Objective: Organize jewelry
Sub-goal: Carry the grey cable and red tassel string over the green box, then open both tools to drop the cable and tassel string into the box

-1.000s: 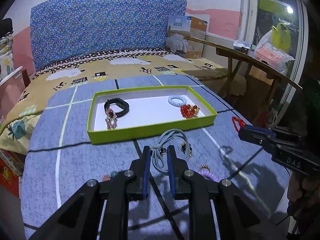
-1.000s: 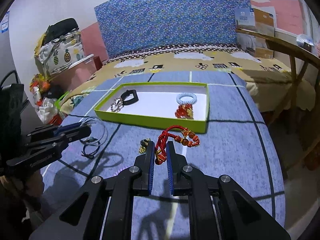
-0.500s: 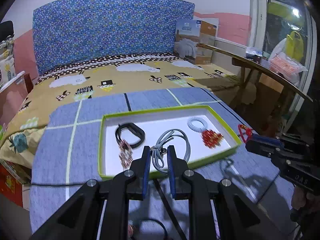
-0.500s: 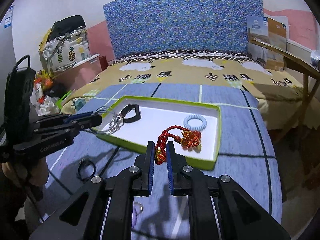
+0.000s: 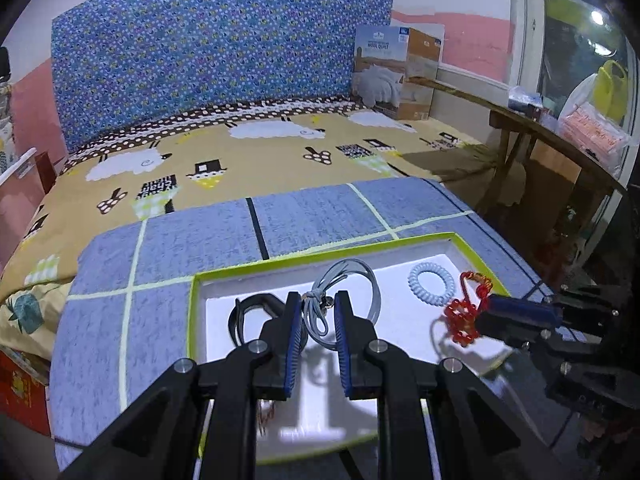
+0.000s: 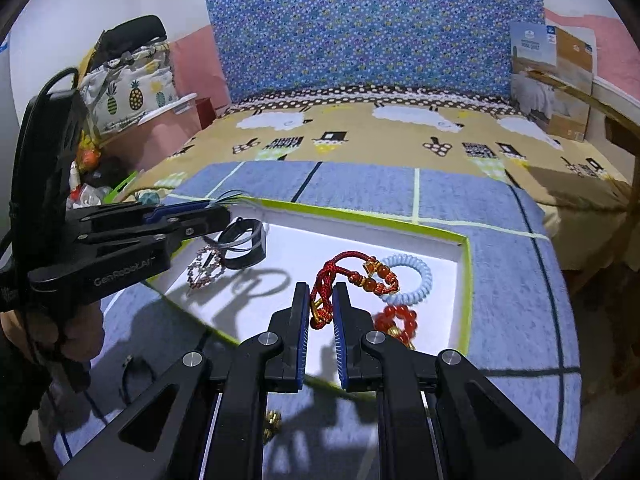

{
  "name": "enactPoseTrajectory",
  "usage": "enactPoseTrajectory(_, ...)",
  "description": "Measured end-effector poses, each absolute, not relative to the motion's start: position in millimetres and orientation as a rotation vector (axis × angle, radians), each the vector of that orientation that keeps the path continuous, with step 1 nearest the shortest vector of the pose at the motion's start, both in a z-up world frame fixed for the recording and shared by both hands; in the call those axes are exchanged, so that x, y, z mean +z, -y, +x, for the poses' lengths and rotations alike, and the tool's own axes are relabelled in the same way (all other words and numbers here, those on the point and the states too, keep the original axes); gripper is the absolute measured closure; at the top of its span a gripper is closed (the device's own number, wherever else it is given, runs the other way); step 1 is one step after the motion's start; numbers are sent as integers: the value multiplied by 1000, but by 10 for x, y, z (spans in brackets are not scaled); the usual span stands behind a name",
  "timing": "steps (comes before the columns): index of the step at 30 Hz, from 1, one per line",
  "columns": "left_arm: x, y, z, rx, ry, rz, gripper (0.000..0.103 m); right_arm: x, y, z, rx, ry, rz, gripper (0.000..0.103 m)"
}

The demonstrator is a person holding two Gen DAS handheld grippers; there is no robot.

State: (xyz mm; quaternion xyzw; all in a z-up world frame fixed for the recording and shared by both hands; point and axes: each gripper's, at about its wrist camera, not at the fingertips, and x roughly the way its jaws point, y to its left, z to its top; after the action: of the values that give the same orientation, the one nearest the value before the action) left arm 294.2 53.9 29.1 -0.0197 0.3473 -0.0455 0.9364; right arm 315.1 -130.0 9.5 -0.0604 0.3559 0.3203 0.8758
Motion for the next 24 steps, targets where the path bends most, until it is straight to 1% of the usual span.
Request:
enactPoseTrajectory(10,47,-516,3333,-82,-794,-28,86,-192,1142,3411,682,-835,-139,91)
enactPoseTrajectory(18,-59,-527,3424,-93,-833,-40,85,-321,1118,3522,673,-892,-139,91)
enactPoseTrajectory(24,-62,-497,3433,-106,-840,-36,85,-364,1096,3520,667,-905,-162,88)
